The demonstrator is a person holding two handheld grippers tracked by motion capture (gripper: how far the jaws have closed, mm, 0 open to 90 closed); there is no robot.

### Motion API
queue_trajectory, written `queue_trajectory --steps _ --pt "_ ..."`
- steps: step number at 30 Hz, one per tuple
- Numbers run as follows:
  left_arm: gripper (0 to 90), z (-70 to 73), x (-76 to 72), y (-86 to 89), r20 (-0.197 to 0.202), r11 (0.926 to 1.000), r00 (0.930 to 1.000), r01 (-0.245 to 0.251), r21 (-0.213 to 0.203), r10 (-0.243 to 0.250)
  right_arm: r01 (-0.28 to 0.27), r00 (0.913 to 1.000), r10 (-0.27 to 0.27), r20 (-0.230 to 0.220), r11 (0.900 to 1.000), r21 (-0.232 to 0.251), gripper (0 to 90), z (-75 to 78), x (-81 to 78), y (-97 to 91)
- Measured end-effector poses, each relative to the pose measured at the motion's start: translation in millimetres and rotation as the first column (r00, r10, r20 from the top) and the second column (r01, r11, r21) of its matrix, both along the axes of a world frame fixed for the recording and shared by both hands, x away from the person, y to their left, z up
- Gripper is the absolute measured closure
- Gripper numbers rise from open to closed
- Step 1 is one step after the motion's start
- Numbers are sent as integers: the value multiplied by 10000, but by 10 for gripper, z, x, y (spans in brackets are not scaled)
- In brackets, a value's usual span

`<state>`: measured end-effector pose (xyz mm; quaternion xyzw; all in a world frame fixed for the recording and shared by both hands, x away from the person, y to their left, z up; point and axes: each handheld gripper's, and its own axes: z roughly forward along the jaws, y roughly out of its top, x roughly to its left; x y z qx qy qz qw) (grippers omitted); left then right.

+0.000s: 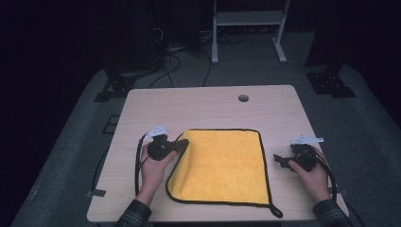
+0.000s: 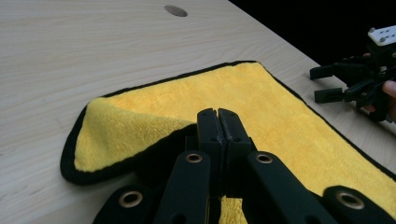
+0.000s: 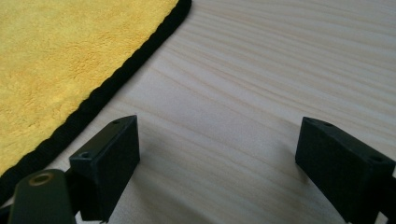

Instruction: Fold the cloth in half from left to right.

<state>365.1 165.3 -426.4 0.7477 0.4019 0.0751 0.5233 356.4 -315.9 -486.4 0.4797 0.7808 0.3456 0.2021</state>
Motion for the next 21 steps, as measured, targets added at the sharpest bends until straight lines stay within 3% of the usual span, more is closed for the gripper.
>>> queue_trajectory --steps 13,21 --pt "886 43 75 -411 42 9971 9976 699 -310 -698 -3 10000 3 0 10000 1 126 0 1 0" --pt "886 44 110 -657 18 9927 9931 1173 -284 -1173 -6 10000 6 4 10000 -3 126 0 1 -1"
